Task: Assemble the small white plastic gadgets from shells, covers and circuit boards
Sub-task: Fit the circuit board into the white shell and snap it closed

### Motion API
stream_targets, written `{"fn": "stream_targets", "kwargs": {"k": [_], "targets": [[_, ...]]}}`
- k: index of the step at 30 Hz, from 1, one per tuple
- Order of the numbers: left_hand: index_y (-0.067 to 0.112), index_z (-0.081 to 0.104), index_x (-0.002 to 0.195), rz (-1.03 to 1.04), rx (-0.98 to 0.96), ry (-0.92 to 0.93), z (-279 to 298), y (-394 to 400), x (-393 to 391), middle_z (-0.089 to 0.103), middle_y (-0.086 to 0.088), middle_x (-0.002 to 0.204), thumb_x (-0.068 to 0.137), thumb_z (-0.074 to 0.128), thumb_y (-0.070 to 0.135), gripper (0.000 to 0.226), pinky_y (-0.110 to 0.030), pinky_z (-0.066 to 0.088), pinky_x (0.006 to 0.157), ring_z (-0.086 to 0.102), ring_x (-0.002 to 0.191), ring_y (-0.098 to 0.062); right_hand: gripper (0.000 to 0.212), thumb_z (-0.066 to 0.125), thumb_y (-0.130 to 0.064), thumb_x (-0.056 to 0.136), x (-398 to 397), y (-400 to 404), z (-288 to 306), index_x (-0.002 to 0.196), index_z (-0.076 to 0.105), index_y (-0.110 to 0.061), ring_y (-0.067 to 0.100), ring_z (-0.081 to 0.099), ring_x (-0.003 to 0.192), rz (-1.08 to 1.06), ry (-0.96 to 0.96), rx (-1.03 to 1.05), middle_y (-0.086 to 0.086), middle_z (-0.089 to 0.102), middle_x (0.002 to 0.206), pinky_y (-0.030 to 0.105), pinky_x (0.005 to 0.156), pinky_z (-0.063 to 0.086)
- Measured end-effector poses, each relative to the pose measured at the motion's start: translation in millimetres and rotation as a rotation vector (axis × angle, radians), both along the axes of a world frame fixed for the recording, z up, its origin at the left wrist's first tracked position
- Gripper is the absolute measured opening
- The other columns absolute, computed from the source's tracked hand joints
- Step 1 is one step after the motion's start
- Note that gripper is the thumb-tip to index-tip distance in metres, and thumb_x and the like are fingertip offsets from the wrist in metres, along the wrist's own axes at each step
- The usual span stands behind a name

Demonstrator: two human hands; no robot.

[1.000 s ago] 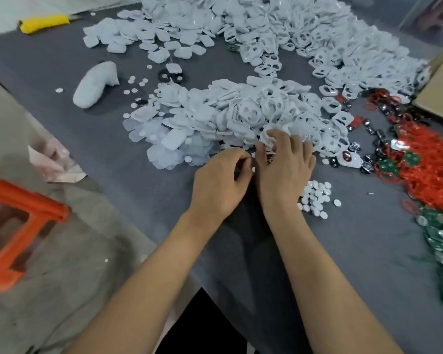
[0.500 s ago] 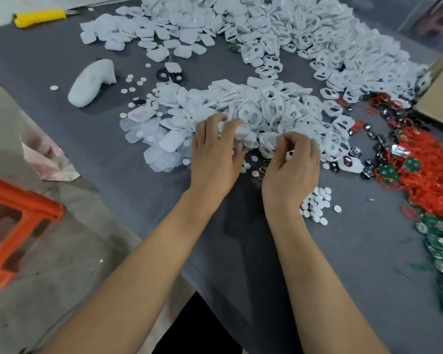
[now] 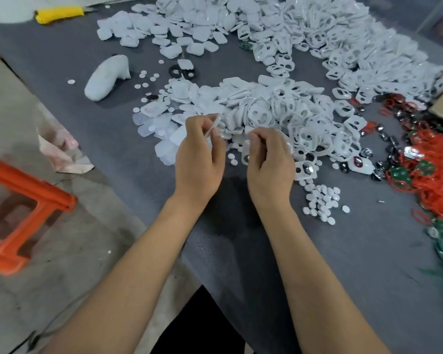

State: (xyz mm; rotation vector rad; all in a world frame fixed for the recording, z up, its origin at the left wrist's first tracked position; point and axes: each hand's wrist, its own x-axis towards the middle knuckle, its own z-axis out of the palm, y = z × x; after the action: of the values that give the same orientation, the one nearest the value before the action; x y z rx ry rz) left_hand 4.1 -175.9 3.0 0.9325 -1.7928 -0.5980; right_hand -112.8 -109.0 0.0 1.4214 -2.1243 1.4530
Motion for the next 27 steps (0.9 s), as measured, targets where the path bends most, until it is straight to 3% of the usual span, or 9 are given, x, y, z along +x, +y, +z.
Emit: {"fn": "stream_targets", "kwargs": {"k": [3, 5, 8, 11, 13, 16, 19, 27], "targets": [[0.023, 0.042, 0.110, 0.065, -0.011, -0.099, -1.1, 1.0, 27.9, 0.060, 0.015, 0.107, 0.103, 0.044, 0.034, 0.013, -0.012, 0.039, 0.066, 0.062, 0.089, -0.003, 0.020, 0.066, -0.029, 0.101, 14.2, -11.5, -1.8, 0.096, 0.075, -0.012, 0.021, 0.065, 0.082, 0.051, 0.126, 0.058, -0.001, 0.072, 0.088, 0.029, 0.070, 0.043], [0.027, 0.038, 0.104, 0.081, -0.013, -0.162, -3.9, 4.8, 40.7, 0.063, 0.009, 0.107, 0.102, 0.042, 0.036, 0.010, -0.026, 0.039, 0.064, 0.057, 0.080, -0.010, 0.019, 0.069, -0.037, 0.097, 16.2, -18.7, -4.0, 0.096, 0.076, -0.019, 0.023, 0.068, 0.084, 0.096, 0.174, 0.203, -0.003, 0.075, 0.090, 0.030, 0.069, 0.042], [0.026, 0.036, 0.098, 0.175, 0.023, -0.136, -5.8, 4.3, 50.1, 0.057, 0.001, 0.100, 0.103, 0.045, 0.026, 0.010, -0.032, 0.036, 0.067, 0.048, 0.076, -0.016, 0.025, 0.063, -0.050, 0.098, 15.5, -25.0, -8.1, 0.110, 0.075, -0.030, 0.023, 0.071, 0.090, 0.129, 0.188, 0.410, -0.006, 0.077, 0.100, 0.037, 0.073, 0.052], [0.018, 0.040, 0.095, 0.242, 0.123, -0.125, -1.5, -0.5, 47.9, 0.044, 0.004, 0.092, 0.105, 0.047, 0.018, 0.012, -0.039, 0.039, 0.070, 0.044, 0.079, -0.020, 0.023, 0.066, -0.043, 0.099, 18.0, -26.3, -7.6, 0.114, 0.076, -0.030, 0.026, 0.073, 0.086, 0.139, 0.221, 0.352, -0.003, 0.077, 0.099, 0.039, 0.068, 0.054], [0.012, 0.047, 0.097, 0.217, 0.073, -0.178, -0.2, 1.1, 44.1, 0.047, -0.001, 0.096, 0.104, 0.050, 0.013, 0.007, -0.038, 0.037, 0.074, 0.046, 0.083, -0.024, 0.023, 0.066, -0.035, 0.099, 18.4, -25.9, -8.0, 0.119, 0.073, -0.027, 0.028, 0.073, 0.085, 0.139, 0.251, 0.342, -0.001, 0.077, 0.100, 0.040, 0.066, 0.053], [0.006, 0.052, 0.100, 0.196, -0.028, -0.310, -3.5, 3.0, 41.9, 0.052, -0.012, 0.101, 0.100, 0.053, 0.004, 0.001, -0.040, 0.036, 0.075, 0.047, 0.087, -0.029, 0.026, 0.065, -0.035, 0.099, 19.3, -26.3, -6.3, 0.122, 0.068, -0.023, 0.028, 0.073, 0.082, 0.134, 0.222, 0.316, -0.002, 0.076, 0.099, 0.042, 0.064, 0.054], [0.002, 0.057, 0.110, 0.227, -0.057, -0.530, -9.9, 2.3, 40.1, 0.054, -0.016, 0.112, 0.096, 0.050, -0.001, 0.016, -0.036, 0.031, 0.077, 0.048, 0.091, -0.033, 0.030, 0.068, -0.028, 0.095, 25.7, -34.6, -3.6, 0.125, 0.070, -0.024, 0.033, 0.071, 0.086, 0.175, 0.284, 0.282, 0.002, 0.076, 0.102, 0.041, 0.063, 0.054], [0.004, 0.056, 0.113, 0.228, -0.028, -0.594, -11.9, 0.4, 38.7, 0.052, -0.016, 0.116, 0.093, 0.051, -0.002, 0.021, -0.034, 0.027, 0.079, 0.047, 0.095, -0.034, 0.010, 0.075, -0.023, 0.091, 26.6, -42.7, -8.7, 0.100, 0.080, -0.023, 0.026, 0.070, 0.072, 0.102, 0.306, 0.158, -0.002, 0.074, 0.085, 0.028, 0.053, 0.043]]}}
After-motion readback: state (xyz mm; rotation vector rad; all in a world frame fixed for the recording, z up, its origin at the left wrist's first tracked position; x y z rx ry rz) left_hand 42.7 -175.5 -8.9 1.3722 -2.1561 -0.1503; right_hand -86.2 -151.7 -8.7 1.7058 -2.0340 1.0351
